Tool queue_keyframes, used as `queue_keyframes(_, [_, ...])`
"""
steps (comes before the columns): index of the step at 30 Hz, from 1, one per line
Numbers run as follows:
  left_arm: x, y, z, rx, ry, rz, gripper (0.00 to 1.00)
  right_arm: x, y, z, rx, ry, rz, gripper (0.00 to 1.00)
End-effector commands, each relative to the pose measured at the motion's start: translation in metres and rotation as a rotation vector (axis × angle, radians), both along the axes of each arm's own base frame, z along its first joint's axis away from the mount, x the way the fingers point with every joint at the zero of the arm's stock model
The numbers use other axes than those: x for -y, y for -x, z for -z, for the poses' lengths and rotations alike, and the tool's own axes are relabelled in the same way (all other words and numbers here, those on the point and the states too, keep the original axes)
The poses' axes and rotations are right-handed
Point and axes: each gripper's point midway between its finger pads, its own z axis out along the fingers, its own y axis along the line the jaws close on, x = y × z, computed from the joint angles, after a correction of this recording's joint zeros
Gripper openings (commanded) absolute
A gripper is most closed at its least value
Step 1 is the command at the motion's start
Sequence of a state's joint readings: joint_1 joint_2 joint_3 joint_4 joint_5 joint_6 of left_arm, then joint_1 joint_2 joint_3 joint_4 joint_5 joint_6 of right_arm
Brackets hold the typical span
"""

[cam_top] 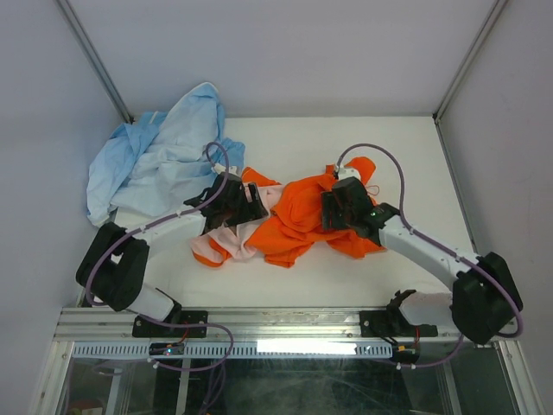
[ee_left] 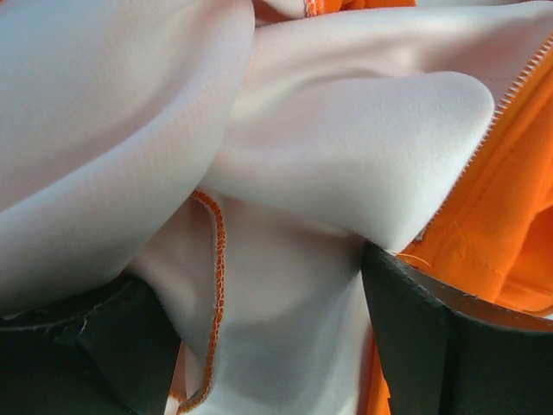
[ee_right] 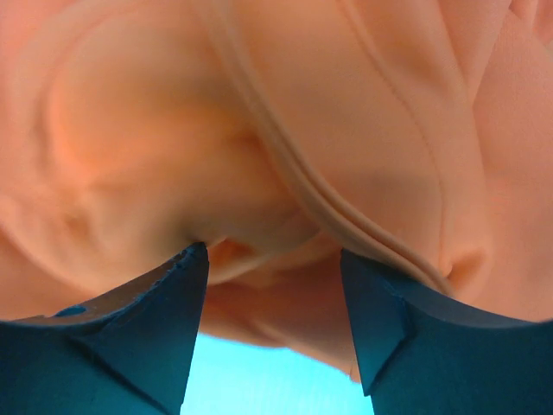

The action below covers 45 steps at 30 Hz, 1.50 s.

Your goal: Zip up the jacket

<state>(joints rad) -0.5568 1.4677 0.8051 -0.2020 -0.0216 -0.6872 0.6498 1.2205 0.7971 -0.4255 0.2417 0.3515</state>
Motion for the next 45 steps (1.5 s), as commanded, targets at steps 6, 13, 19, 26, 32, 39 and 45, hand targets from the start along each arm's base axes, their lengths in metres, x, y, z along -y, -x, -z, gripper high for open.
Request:
queue_keyframes(6, [0.017,-0.036,0.001,0.067,-0.021,0.029,0.79,0.061,-0.128,0.016,0.045,-0.065,0.243,0.66])
queue_keyframes(13, [0.023,-0.040,-0.010,0.081,0.012,0.040,0.79,0.119,-0.193,-0.010,0.096,-0.028,0.346,0.70])
queue_keyframes(19, [0.025,-0.028,-0.018,0.089,0.061,0.053,0.79,0.064,-0.161,-0.069,0.184,-0.078,0.170,0.80])
queue_keyframes(26, [0.039,-0.015,-0.016,0.080,0.070,0.087,0.79,-0.031,-0.117,-0.098,0.238,-0.094,-0.004,0.81])
queue_keyframes(32, [0.044,-0.009,-0.010,0.076,0.051,0.090,0.79,-0.070,-0.116,-0.066,0.191,-0.030,0.002,0.79])
queue_keyframes(39, [0.048,-0.004,-0.003,0.066,0.034,0.093,0.79,-0.075,-0.131,-0.020,0.175,0.034,0.087,0.72])
queue_keyframes(45, [0.045,-0.009,0.009,0.057,-0.001,0.074,0.79,-0.064,-0.140,-0.005,0.197,0.076,0.160,0.61])
